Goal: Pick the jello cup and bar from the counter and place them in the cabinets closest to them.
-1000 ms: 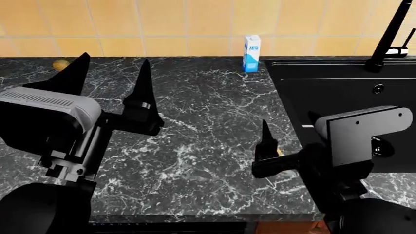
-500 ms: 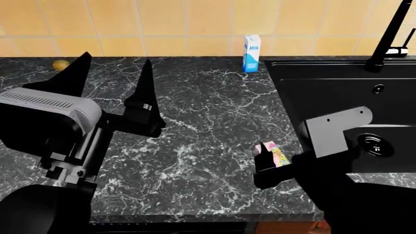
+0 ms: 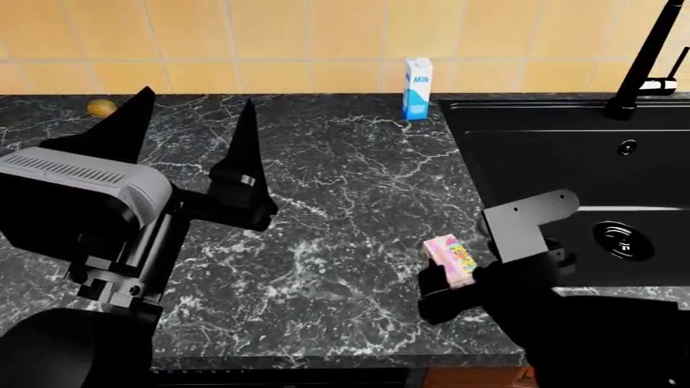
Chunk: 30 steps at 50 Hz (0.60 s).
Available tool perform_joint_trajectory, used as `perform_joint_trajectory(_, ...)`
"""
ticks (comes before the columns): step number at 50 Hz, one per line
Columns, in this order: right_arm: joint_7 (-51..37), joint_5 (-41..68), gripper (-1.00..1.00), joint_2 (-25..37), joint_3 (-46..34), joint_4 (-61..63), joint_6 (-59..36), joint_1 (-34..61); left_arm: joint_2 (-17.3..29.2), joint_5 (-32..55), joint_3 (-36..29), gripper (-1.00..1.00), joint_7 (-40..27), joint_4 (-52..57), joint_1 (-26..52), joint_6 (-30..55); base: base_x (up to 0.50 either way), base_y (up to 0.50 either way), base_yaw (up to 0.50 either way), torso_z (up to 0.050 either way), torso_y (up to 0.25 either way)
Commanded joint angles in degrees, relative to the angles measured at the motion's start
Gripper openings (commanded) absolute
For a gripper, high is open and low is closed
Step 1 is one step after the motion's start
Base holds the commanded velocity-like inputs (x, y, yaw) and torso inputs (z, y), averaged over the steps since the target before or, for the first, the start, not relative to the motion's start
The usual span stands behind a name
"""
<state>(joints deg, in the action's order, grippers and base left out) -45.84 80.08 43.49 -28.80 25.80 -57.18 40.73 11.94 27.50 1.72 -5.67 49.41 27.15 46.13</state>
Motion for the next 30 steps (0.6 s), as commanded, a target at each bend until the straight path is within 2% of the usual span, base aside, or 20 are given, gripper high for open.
perform_joint_trajectory(1, 1.86, -2.40, 1.00, -1.65, -2.74, -4.94, -1.52, 1.39, 0.34, 0.55, -0.40, 1.00, -0.44, 0.06, 0.00, -0.15, 0.00, 0.00, 0.00, 0.000, 0.000)
perform_joint_trajectory(29, 4.29, -6.02, 1.00, -5.13, -7.54, -13.96, -2.81, 1.11, 1.21, 2.27, -0.74, 1.00, -1.81, 0.99, 0.07, -0.06, 0.00, 0.00, 0.00, 0.000, 0.000)
perform_joint_trajectory(30, 4.04, -6.17, -1.00, -5.10, -7.68, -14.14, -2.91, 1.04, 1.23, 2.33, -0.74, 1.00, -1.86, 0.99, 0.08, -0.06, 0.00, 0.00, 0.00, 0.000, 0.000)
